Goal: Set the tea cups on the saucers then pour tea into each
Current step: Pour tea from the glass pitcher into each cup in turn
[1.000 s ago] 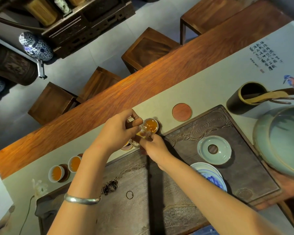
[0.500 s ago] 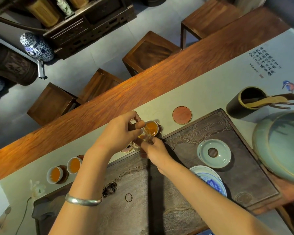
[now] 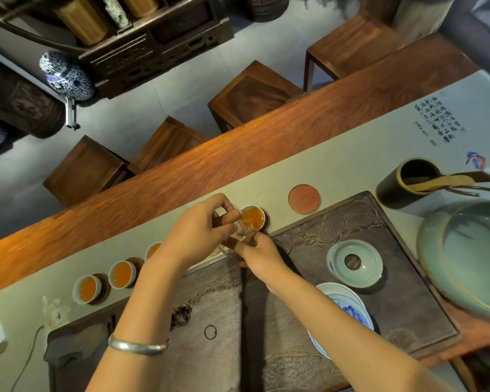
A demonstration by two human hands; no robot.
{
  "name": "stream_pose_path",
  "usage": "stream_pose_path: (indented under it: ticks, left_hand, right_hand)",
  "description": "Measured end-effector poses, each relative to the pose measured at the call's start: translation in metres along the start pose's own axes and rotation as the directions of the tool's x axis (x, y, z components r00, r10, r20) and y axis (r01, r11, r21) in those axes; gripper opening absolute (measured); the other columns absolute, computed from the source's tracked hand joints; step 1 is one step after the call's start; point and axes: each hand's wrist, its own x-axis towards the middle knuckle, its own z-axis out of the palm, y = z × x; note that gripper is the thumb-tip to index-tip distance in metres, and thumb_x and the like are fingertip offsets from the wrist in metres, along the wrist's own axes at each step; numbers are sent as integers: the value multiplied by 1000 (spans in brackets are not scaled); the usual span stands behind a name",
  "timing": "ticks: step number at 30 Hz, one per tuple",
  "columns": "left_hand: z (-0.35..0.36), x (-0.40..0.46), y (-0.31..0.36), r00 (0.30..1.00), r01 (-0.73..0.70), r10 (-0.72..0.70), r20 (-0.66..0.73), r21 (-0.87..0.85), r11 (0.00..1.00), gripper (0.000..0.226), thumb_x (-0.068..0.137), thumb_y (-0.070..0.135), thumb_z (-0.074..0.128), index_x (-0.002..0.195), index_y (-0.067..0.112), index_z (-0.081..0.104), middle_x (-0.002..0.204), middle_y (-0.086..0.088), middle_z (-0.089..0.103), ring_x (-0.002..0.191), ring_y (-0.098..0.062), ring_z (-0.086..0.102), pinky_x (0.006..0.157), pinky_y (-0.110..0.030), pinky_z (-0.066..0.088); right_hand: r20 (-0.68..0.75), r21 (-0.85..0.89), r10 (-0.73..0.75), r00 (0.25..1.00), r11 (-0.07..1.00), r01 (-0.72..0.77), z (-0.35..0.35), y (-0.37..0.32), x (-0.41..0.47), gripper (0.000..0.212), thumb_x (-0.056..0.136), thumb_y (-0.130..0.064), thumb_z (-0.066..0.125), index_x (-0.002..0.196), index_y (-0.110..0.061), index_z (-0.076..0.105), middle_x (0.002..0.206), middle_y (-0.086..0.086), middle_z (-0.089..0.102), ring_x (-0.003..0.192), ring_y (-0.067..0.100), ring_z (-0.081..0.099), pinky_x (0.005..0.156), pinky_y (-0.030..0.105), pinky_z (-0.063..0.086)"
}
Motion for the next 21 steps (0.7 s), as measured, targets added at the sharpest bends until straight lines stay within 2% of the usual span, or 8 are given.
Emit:
stream_pose_path:
  ticks: [3, 6, 9, 12, 13, 15, 18, 21]
  left_hand:
    - [4, -6, -7, 1000, 12, -11, 9, -69, 998, 18, 87, 19, 69, 91, 29, 55, 78, -13, 70, 76, -31, 68, 73, -52, 56]
    - [10, -13, -15, 1000, 5, -7, -18, -81, 997, 17, 87, 20, 68, 95, 28, 54, 78, -14, 67, 74, -33, 64, 72, -51, 54]
    - [17, -21, -21, 999, 1, -7, -51, -124, 992, 18, 87, 19, 68, 95, 28, 54, 71, -7, 62, 65, -27, 58, 69, -49, 53]
    - [23, -31, -27, 998, -1, -14, -67, -216, 976, 16, 89, 21, 65, 93, 29, 53, 73, -6, 62, 73, -32, 62, 73, -49, 55]
    - [25, -35, -29, 997, 0, -19, -79, -234, 972, 13, 89, 24, 64, 93, 30, 53, 75, -8, 64, 73, -29, 63, 71, -45, 56]
    - [30, -42, -33, 993, -5, -26, -117, -249, 968, 10, 91, 32, 63, 93, 32, 53, 75, -5, 65, 60, -9, 56, 58, -20, 48]
    - [37, -54, -36, 986, -13, -40, -164, -312, 950, 8, 92, 33, 62, 93, 30, 54, 59, 12, 56, 47, 3, 46, 47, -8, 35]
    - [43, -65, -38, 984, -20, -52, -170, -399, 917, 8, 95, 29, 59, 95, 24, 55, 54, 19, 57, 42, 4, 46, 44, -5, 34]
  right_hand:
    - [-4, -109, -21, 1000, 994, 20, -5, 1, 1, 55, 56, -57, 77, 105, -33, 67, 96, -14, 75, 92, 2, 68, 79, 28, 54]
    - [9, -204, -41, 999, 978, 42, -9, 3, 1, 63, 59, -56, 78, 114, -29, 66, 102, -11, 74, 99, 9, 67, 86, 33, 54]
    - [8, -251, -55, 998, 966, 56, -12, 3, -4, 85, 49, -65, 79, 124, -29, 59, 104, -14, 71, 97, 0, 65, 81, 24, 53]
    - [-2, -285, -96, 995, 954, 92, -14, 4, -7, 95, 48, -59, 83, 132, -30, 50, 101, -17, 68, 93, -3, 65, 76, 16, 51]
    - [-5, -301, -114, 993, 948, 107, -15, 5, -8, 93, 50, -57, 84, 132, -30, 51, 103, -16, 69, 95, -2, 66, 81, 21, 54]
    - [-7, -350, -152, 988, 926, 140, -17, 6, -10, 85, 50, -57, 85, 126, -41, 52, 109, -14, 69, 99, 2, 68, 90, 30, 56]
    - [6, -416, -198, 980, 891, 183, -20, 5, -16, 69, 46, -63, 84, 105, -66, 47, 106, -23, 67, 94, -5, 67, 86, 23, 55]
    - [33, -482, -235, 972, 848, 221, -19, 2, -24, 88, 46, -66, 80, 126, -52, 46, 121, -15, 64, 105, 2, 65, 92, 28, 54]
